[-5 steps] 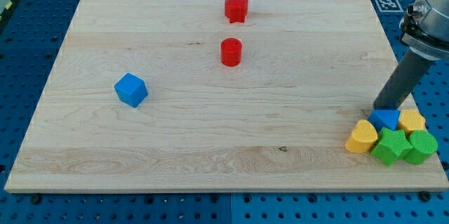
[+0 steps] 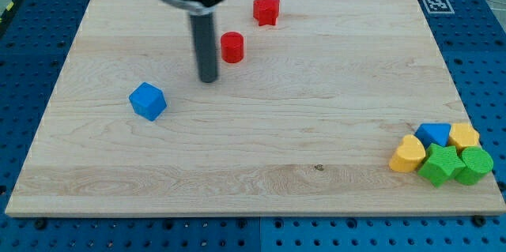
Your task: Slide the blue cube into the blue triangle
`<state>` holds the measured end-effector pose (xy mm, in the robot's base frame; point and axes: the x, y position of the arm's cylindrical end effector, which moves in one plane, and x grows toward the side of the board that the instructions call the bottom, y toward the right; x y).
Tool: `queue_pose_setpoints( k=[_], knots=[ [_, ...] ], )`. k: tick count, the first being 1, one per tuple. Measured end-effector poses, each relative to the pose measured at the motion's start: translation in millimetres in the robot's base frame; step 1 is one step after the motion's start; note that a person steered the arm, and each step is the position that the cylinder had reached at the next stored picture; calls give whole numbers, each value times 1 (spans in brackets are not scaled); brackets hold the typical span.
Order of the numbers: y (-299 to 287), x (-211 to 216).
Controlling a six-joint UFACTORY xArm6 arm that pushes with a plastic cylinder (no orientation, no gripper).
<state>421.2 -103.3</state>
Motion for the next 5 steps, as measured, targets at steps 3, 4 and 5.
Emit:
queue_pose_setpoints(
  k=[3, 4, 5],
  knots=[
    [-70, 92],
    [-43, 85],
    [-68, 76]
  ],
)
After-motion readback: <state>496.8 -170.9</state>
